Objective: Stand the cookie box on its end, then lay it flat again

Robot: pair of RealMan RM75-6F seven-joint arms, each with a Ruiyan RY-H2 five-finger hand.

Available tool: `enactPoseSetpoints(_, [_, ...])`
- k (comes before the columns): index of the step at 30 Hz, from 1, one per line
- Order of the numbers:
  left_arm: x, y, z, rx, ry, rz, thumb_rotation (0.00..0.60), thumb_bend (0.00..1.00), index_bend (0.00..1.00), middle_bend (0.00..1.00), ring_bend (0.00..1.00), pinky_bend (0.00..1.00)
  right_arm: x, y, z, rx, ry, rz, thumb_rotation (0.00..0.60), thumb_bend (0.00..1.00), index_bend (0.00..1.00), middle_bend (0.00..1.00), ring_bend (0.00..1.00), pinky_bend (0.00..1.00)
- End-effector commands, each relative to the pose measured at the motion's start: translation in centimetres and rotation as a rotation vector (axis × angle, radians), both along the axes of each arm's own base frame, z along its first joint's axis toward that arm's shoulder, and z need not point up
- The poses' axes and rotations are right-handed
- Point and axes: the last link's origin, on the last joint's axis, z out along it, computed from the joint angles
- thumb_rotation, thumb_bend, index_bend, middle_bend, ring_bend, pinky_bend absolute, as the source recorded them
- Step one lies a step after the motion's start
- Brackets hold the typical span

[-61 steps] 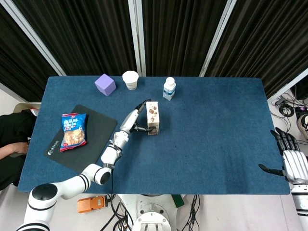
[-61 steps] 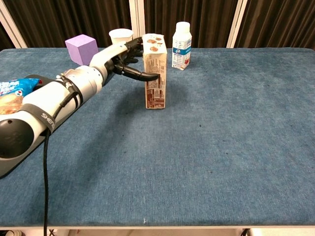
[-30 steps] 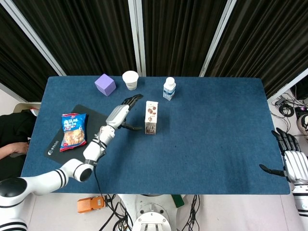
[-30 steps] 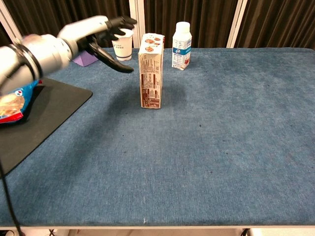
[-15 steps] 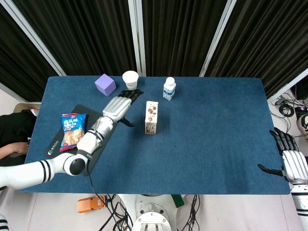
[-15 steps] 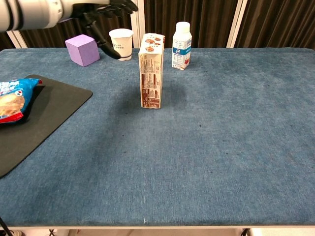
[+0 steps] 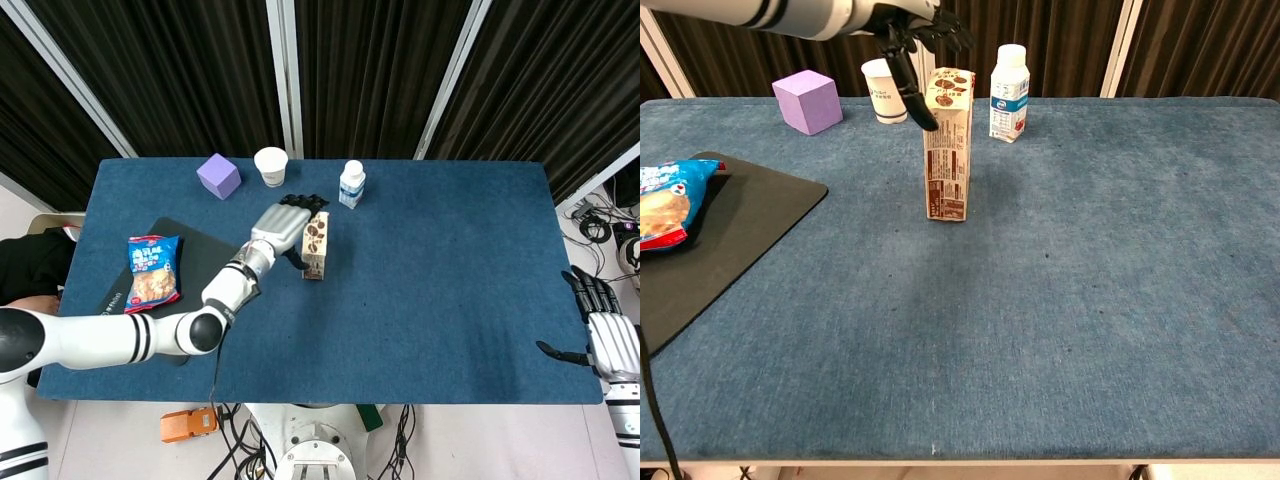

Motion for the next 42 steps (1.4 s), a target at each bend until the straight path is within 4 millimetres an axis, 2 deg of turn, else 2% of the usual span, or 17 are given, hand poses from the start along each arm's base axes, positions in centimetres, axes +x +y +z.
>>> enactPoseSetpoints(1, [0.5, 0.4, -0.6, -0.003, 0.031, 0.022, 0.600, 0.08, 0.00, 0.00, 0.00, 0.00, -0.2, 0.0, 0.0, 0.000, -0.001, -0.005, 0.600, 0.00, 0.00, 0.00, 0.00, 0.00])
enactPoseSetpoints(11, [0.7, 1.1, -1.3, -0.009, 0.030, 0.094, 0.600, 0.08, 0.00, 0.00, 0.00, 0.03, -0.6, -0.1, -0.1, 0.003, -0.007, -0.014, 0.600, 0.00, 0.00, 0.00, 0.00, 0.00])
enactPoseSetpoints(17, [0.9, 1.5, -1.9, -0.011, 0.045, 0.116, 0.600, 0.08, 0.01, 0.04, 0.01, 0.07, -0.8, -0.1, -0.1, 0.002, -0.008, -0.020, 0.600, 0.00, 0.00, 0.00, 0.00, 0.00])
enactPoseSetpoints(20, [0.7, 1.7, -2.0, -0.007, 0.057, 0.127, 0.600, 0.08, 0.10, 0.11, 0.07, 0.11, -0.9, 0.0, 0.0, -0.001, -0.010, -0.027, 0.600, 0.00, 0.00, 0.00, 0.00, 0.00])
enactPoseSetpoints(24, [0.7, 1.8, -2.4, -0.002, 0.042, 0.136, 0.600, 0.08, 0.30, 0.29, 0.24, 0.28, -1.1, 0.0, -0.1, 0.003, -0.012, -0.030, 0.600, 0.00, 0.00, 0.00, 0.00, 0.00])
enactPoseSetpoints(26, [0.6, 1.7, -2.4, -0.008, 0.022, 0.142, 0.600, 0.09, 0.35, 0.36, 0.30, 0.32, -1.0, 0.0, -0.1, 0.004, -0.013, -0.026, 0.600, 0.00, 0.00, 0.00, 0.00, 0.00])
enactPoseSetpoints(32, [-0.4, 1.8, -0.9, -0.012, -0.095, 0.168, 0.600, 0.09, 0.38, 0.40, 0.33, 0.34, -1.1, 0.0, 0.0, 0.000, -0.014, -0.027, 0.600, 0.00, 0.00, 0.00, 0.00, 0.00])
enactPoseSetpoints(37, [-2.1, 1.4, 0.6, -0.020, -0.310, 0.239, 0.600, 0.10, 0.38, 0.40, 0.33, 0.34, -1.1, 0.1, 0.0, -0.003, -0.016, -0.022, 0.600, 0.00, 0.00, 0.00, 0.00, 0.00])
enactPoseSetpoints(42, [-4.1, 0.1, -0.5, -0.064, -0.560, 0.322, 0.600, 0.10, 0.38, 0.40, 0.30, 0.29, -1.0, 0.1, 0.0, -0.002, -0.016, -0.015, 0.600, 0.00, 0.00, 0.00, 0.00, 0.00])
